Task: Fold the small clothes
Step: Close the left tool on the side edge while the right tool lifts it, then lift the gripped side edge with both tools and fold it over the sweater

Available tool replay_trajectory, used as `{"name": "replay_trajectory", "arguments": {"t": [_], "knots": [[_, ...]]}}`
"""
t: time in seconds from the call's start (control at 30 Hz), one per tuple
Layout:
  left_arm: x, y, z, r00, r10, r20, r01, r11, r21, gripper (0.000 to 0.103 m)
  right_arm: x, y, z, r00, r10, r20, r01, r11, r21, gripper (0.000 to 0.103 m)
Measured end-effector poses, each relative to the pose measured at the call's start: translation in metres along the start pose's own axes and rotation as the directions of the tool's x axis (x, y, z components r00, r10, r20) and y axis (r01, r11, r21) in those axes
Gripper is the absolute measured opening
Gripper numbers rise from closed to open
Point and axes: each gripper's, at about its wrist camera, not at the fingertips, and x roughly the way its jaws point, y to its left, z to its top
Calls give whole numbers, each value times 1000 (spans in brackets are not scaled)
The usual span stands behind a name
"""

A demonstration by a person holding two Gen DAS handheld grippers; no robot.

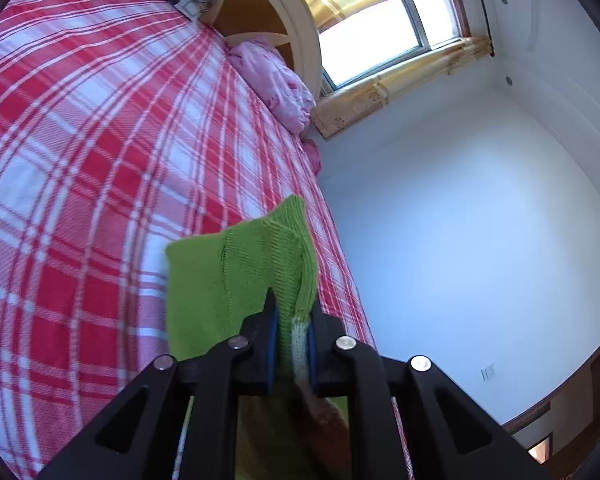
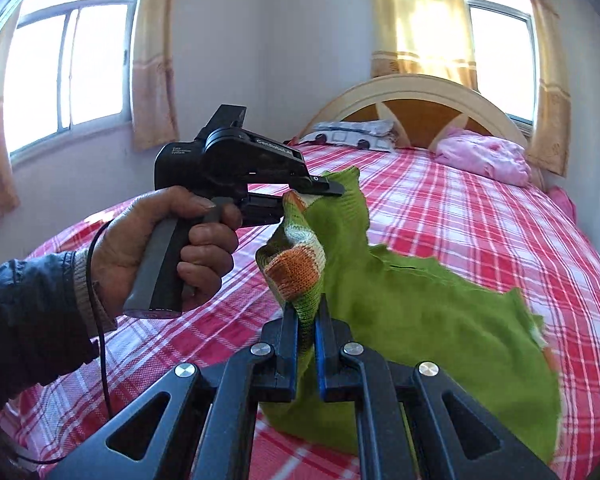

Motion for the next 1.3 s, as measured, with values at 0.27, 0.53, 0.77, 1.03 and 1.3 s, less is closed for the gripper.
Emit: {"name": "replay_trajectory", "arguments": {"t": [0.27, 0.53, 0.77, 1.03, 1.3], "knots": [[50, -34, -5, 998, 0, -55, 3, 999, 46, 12, -25, -50, -14, 1000, -12, -3, 13, 991, 130, 6], [100, -54, -17, 991, 36, -128, -28, 997, 69, 12, -37, -90, -32, 999, -24, -30, 30, 973, 229, 6], [138, -73, -31, 977, 90, -195, -64, 988, 138, 12, -45, -124, -59, 996, -2, -84, 29, 945, 325, 6], [176, -93, -50, 955, 142, -259, -90, 975, 202, 12, -54, -157, -84, 992, 0, -125, 54, 902, 429, 6], [206, -109, -73, 927, 254, -277, -164, 937, 309, 15, -55, -184, -112, 986, 31, -166, 63, 842, 536, 6]]}}
